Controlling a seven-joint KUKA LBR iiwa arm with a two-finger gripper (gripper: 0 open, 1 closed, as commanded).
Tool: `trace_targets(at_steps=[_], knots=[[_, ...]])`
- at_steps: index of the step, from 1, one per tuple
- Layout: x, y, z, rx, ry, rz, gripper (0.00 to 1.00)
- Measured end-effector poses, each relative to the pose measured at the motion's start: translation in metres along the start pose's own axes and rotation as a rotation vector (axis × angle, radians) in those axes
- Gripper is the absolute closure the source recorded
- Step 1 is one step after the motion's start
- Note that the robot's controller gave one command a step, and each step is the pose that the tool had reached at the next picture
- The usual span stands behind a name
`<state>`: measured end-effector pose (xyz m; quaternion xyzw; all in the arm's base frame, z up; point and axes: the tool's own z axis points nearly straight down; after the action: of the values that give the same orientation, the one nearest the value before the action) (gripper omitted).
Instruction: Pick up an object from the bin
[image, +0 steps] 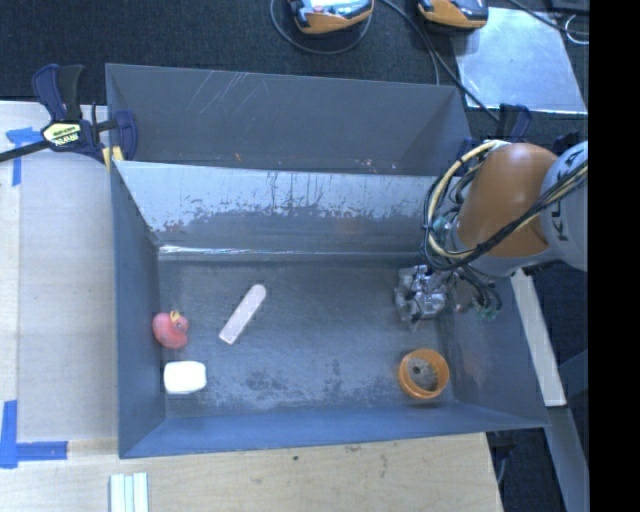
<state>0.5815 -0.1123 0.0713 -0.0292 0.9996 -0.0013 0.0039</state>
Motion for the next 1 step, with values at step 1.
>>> trace_targets(at_steps=[1], knots=[[0.0006, 0.0112, -0.0782, 0.002, -0.011, -0.003, 1.00]])
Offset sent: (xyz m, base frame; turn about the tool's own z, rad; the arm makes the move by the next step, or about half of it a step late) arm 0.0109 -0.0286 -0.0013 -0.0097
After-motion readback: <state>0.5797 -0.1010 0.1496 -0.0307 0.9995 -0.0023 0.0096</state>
